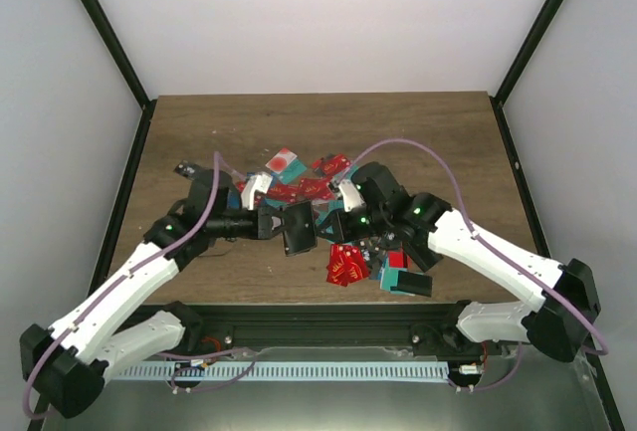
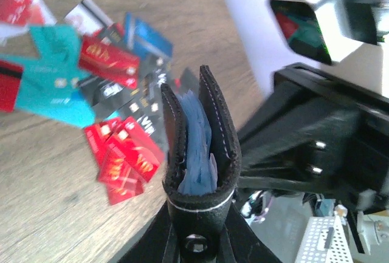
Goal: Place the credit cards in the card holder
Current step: Open the credit card at the center of the board.
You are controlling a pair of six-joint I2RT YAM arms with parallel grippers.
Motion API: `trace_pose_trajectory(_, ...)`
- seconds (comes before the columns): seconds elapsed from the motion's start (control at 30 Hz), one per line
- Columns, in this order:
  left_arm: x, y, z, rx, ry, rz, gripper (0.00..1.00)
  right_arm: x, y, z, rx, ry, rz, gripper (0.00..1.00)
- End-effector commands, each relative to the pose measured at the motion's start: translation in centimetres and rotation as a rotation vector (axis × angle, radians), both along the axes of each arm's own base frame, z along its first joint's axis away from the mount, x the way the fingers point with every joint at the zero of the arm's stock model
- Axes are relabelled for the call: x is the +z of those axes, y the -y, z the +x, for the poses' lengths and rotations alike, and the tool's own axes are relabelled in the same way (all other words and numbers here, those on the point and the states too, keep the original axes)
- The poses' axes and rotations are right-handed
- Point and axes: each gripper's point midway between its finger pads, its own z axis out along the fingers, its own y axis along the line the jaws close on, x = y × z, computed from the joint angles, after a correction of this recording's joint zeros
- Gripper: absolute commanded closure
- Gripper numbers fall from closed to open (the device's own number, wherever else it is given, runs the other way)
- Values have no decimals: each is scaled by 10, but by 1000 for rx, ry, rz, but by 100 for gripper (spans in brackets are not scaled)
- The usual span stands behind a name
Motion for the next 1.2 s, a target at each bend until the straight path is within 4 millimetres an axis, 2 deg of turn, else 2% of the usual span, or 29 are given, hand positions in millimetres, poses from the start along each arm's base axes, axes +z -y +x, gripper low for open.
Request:
trace_pose_trajectory(0.0, -60, -1, 8, 33, -95, 87, 96, -31, -4, -13, 13, -111, 3, 99)
trace_pose_trajectory(0.07, -86, -4, 8, 53, -141, 131, 96, -46, -4, -16, -1, -153, 8, 99)
trace_pose_trajectory(0.2, -127, -13, 8, 82, -211, 220, 95, -64, -11, -19, 1, -208, 36, 99)
trace_pose_trajectory(0.3, -153, -18, 6, 87, -254, 288, 89, -78, -16, -20, 13, -244, 39, 99)
trace_pose_trajectory(0.37, -170, -24, 7, 99, -286, 345, 75, -85, -18, -19, 16, -257, 33, 99)
trace_pose_trajectory(0.47, -184, -39, 9, 148, -312, 455, 40, -90, -22, -17, 19, -267, 29, 99)
trace_pose_trajectory(0.53, -188, -48, 10, 174, -319, 512, 28, -94, -23, -17, 23, -280, 30, 99)
trace_pose_trajectory(0.7, -187, -56, 7, 191, -333, 553, 7, -102, -26, -20, 31, -312, 37, 99)
trace_pose_trajectory(0.97, -182, -48, 3, 169, -341, 500, 6, -114, -25, -20, 26, -336, 2, 99)
trace_pose_trajectory(1.17, -158, -32, 10, 130, -272, 414, 8, -131, -7, -30, 6, -361, -74, 99)
